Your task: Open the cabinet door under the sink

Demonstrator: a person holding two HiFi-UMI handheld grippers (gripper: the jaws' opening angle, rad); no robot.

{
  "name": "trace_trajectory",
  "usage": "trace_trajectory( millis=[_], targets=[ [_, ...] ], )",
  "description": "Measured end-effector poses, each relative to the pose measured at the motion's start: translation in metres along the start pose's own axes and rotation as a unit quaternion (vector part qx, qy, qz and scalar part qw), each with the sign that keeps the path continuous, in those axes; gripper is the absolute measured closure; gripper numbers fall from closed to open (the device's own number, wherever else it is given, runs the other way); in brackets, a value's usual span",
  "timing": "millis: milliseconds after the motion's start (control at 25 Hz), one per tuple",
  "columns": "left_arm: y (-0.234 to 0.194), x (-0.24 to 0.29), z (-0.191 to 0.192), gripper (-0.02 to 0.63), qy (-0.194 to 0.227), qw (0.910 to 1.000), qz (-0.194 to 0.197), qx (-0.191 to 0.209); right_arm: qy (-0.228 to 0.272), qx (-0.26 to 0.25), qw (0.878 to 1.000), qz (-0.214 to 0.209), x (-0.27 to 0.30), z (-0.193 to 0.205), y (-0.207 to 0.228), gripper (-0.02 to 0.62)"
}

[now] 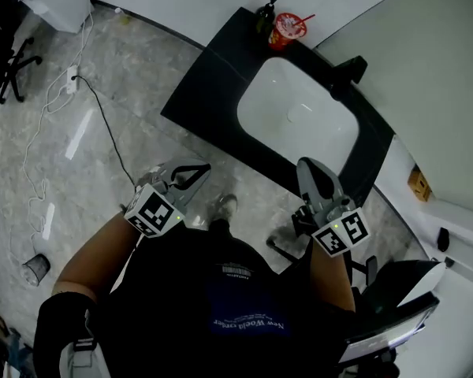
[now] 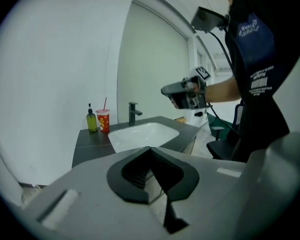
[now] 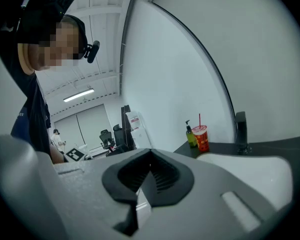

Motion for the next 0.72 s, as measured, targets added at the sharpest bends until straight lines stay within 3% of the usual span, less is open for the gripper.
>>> trace_trajectory(
  millis=[240,480,600,720],
  targets=[
    [0.015,0.026,0.058,0.607,-0.048,0.9974,0.000,0.054,-0.035,0.029,0.999,-0.017,0.034,0.047,0.000,0.595],
    [0.004,0.057,0.120,0.487,-0.082,0.9933,-0.011,0.081,-0.058,0.027,0.997,-0.038,0.069,0.083,-0.007,0.595],
    [-0.002,0.075,0.143,0.401,-0.111,0.9858,-0.032,0.121,-0.057,0.033,0.997,-0.047,0.084,0.095,-0.007,0.595],
    [0.005,0.083,0.159,0.342,-0.137,0.9702,-0.063,0.189,-0.064,0.035,0.996,-0.058,0.086,0.109,-0.018,0.595]
  ],
)
Point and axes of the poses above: the fingertips, and each gripper's own axes: x forward along the fingers, y to its right, z out of its underside, the point moved 8 cm from there along -x, backward along the fingers, and after that the axes turned 8 degrees about -y, right-handed, at the moved point
